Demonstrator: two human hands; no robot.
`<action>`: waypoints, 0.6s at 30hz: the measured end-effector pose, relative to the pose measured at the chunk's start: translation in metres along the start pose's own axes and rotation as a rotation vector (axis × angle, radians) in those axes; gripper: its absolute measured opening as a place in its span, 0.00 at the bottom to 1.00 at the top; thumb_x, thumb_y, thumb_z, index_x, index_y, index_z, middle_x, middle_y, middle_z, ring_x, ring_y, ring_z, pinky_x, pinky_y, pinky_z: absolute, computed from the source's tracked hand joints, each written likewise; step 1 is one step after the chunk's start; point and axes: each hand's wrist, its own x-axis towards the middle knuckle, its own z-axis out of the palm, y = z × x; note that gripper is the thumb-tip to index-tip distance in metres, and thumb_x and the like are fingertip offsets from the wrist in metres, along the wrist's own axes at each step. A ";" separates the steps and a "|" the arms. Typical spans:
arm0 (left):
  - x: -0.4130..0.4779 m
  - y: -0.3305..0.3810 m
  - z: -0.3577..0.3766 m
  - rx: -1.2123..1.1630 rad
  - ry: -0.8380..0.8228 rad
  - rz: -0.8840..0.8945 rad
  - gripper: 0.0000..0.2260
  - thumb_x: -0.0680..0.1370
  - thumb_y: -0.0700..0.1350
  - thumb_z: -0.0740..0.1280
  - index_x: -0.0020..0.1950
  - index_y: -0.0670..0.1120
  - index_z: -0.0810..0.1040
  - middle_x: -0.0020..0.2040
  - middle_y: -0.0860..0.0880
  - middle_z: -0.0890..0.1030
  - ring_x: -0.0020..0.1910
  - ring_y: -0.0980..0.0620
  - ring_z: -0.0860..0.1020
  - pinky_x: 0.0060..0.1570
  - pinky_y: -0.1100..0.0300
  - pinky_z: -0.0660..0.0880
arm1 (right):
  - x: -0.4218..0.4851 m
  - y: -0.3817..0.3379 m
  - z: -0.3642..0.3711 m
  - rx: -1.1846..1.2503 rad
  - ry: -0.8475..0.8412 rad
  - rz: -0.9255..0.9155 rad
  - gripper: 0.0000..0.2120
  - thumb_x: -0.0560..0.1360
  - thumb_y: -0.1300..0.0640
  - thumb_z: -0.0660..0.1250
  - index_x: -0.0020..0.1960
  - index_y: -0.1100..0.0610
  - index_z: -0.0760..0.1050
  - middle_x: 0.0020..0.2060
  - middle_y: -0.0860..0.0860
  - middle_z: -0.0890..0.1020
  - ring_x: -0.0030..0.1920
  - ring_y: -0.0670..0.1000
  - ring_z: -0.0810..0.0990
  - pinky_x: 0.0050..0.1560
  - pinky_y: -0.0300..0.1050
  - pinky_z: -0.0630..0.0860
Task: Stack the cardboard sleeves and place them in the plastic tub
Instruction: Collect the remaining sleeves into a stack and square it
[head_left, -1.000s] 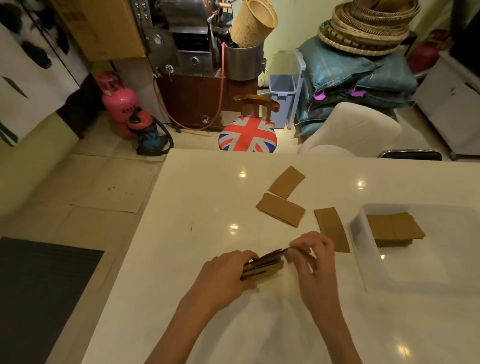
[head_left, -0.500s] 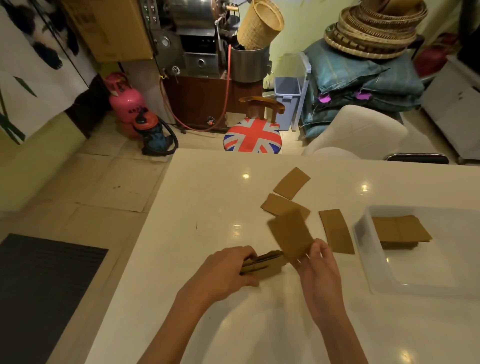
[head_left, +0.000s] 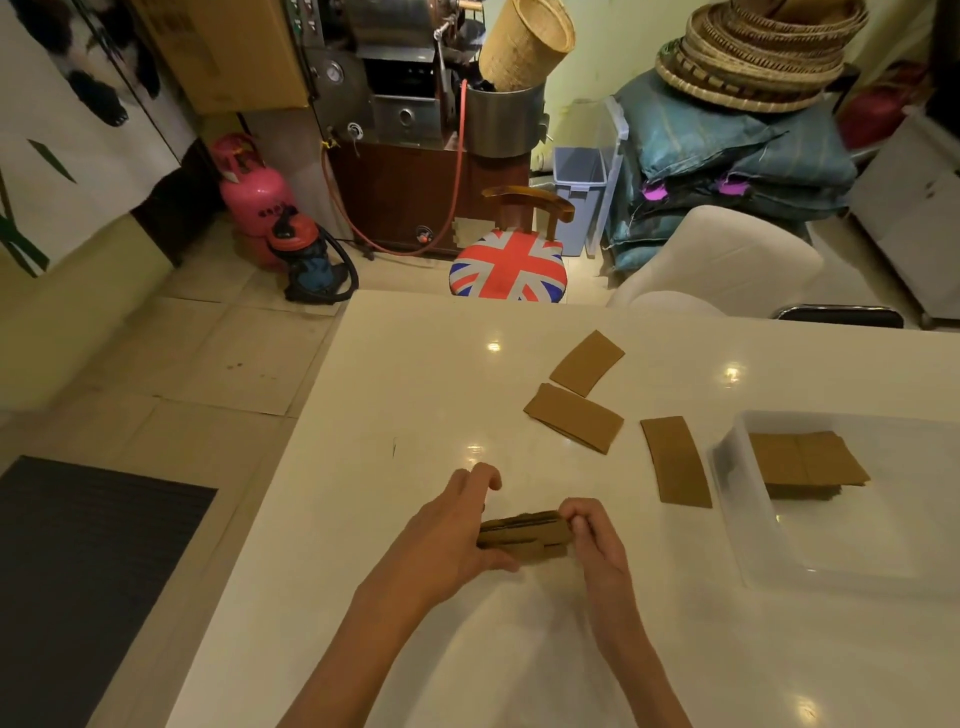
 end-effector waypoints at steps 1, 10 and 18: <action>0.000 -0.002 -0.001 0.036 -0.012 -0.006 0.25 0.70 0.57 0.76 0.61 0.55 0.68 0.53 0.56 0.72 0.49 0.53 0.75 0.48 0.57 0.74 | -0.001 -0.004 0.007 0.044 0.007 0.032 0.12 0.79 0.51 0.54 0.46 0.49 0.75 0.43 0.50 0.78 0.47 0.49 0.76 0.48 0.36 0.72; 0.002 -0.024 0.005 0.190 0.016 -0.032 0.14 0.74 0.56 0.72 0.54 0.52 0.75 0.45 0.57 0.74 0.44 0.53 0.75 0.38 0.59 0.68 | -0.009 -0.034 0.035 -0.022 0.011 0.023 0.37 0.67 0.20 0.46 0.62 0.42 0.73 0.61 0.39 0.75 0.64 0.39 0.71 0.64 0.36 0.66; 0.007 -0.014 0.022 -0.060 0.060 0.051 0.11 0.76 0.50 0.70 0.54 0.56 0.70 0.48 0.56 0.77 0.43 0.55 0.78 0.43 0.58 0.78 | -0.007 -0.027 0.038 -0.512 0.151 -0.469 0.08 0.76 0.45 0.65 0.52 0.46 0.79 0.62 0.38 0.73 0.68 0.47 0.68 0.69 0.56 0.66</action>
